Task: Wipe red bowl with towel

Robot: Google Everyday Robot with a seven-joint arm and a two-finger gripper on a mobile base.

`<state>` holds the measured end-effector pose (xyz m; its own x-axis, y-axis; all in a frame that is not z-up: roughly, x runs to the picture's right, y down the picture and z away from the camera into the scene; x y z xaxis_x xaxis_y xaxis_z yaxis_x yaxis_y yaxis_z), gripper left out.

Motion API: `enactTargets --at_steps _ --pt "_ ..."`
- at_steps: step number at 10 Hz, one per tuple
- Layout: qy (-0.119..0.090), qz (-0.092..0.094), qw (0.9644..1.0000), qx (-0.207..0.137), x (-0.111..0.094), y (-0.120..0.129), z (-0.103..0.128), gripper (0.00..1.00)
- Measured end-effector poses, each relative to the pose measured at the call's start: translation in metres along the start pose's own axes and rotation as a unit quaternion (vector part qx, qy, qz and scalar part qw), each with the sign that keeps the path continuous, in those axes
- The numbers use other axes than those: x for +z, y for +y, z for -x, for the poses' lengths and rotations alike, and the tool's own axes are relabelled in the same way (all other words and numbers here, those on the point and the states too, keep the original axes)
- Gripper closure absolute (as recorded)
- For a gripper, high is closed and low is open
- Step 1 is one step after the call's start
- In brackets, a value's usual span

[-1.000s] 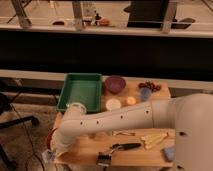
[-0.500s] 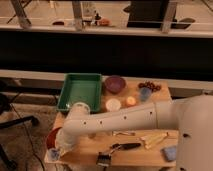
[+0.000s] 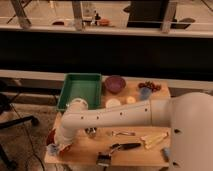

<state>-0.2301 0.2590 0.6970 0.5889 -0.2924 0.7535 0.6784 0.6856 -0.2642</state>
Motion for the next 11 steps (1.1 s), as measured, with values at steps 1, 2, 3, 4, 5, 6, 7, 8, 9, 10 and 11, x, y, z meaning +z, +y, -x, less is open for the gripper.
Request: enactTargets --at_steps 1,2,3,4,5,6,7,8,9,10,11 --pt "0.003 -0.001 0.9999 -0.011 -0.001 -0.009 0.001 1.00" --pt "0.005 -0.001 0.9998 -0.019 -0.001 -0.017 0.004 1.00" --pt "0.005 -0.001 0.9996 -0.029 0.000 -0.024 0.007 1.00" --pt "0.007 -0.001 0.9993 -0.037 0.000 -0.032 0.007 1.00" --pt "0.005 0.000 0.9990 -0.044 0.003 -0.039 0.010 1.00" --pt "0.002 0.002 0.9987 -0.051 0.007 -0.043 0.012 1.00" --pt "-0.003 0.004 0.9985 -0.054 0.012 -0.047 0.010 1.00" --pt "-0.008 0.006 0.9984 -0.056 0.016 -0.049 0.010 1.00" --pt "-0.012 0.008 0.9982 -0.058 0.020 -0.049 0.011 1.00" --pt "-0.019 0.010 0.9981 -0.058 0.024 -0.049 0.012 1.00" --pt "-0.023 0.010 0.9980 -0.057 0.025 -0.048 0.013 1.00"
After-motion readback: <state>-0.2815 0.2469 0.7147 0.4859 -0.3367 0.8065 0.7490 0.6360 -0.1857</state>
